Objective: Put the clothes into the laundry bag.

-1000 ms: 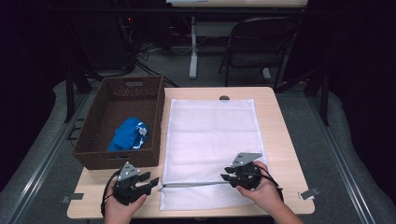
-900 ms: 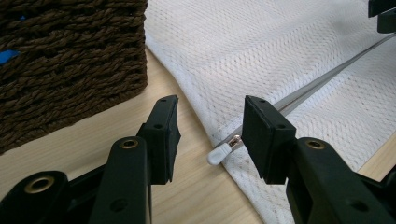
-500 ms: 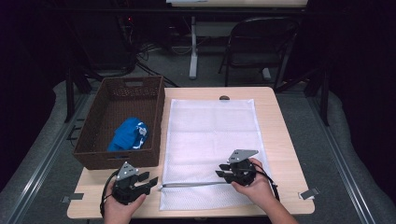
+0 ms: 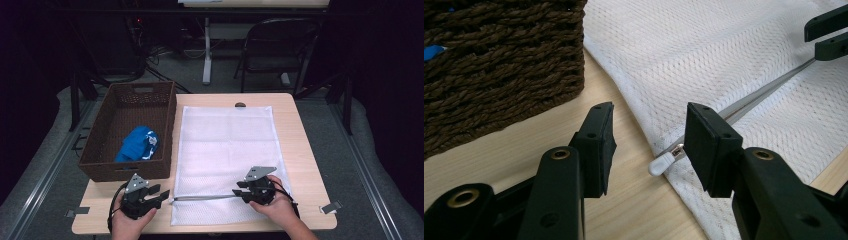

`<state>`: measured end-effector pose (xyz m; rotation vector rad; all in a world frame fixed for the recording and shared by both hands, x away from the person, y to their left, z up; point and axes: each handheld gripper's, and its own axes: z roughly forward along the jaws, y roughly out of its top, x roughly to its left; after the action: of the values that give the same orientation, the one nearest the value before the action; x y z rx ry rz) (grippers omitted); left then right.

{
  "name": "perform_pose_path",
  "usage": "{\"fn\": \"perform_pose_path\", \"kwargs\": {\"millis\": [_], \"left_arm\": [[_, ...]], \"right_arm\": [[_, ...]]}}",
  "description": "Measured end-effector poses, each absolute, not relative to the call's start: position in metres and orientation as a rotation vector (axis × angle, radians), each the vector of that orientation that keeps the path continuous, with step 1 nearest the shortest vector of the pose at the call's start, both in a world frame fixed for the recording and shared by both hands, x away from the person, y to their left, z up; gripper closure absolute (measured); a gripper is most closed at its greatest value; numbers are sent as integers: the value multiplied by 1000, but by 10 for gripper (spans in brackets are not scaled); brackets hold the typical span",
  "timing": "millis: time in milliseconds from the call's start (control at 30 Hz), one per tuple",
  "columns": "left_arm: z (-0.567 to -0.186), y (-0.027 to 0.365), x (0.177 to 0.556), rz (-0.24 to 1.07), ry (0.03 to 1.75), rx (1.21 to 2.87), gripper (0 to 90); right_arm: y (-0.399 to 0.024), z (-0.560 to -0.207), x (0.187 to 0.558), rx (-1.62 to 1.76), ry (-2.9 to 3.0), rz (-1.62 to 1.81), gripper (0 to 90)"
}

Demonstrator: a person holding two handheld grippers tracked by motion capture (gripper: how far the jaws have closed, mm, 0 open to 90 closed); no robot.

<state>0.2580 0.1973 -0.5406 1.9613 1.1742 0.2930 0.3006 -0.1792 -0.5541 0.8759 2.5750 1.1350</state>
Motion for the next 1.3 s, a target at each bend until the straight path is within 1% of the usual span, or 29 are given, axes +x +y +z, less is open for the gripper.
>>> {"fn": "perform_pose_path", "kwargs": {"millis": [967,1233,1300], "left_arm": [[-541,196,258,290,1168,1970,551],[-542,195,258,282,1165,1974,550],[-542,194,258,279,1163,1974,550]], "right_arm": [[-167,-571,296,796,2634,1079,636],[-168,-576,298,807,2638,1050,649],[-168,-576,300,807,2637,1061,670]]}}
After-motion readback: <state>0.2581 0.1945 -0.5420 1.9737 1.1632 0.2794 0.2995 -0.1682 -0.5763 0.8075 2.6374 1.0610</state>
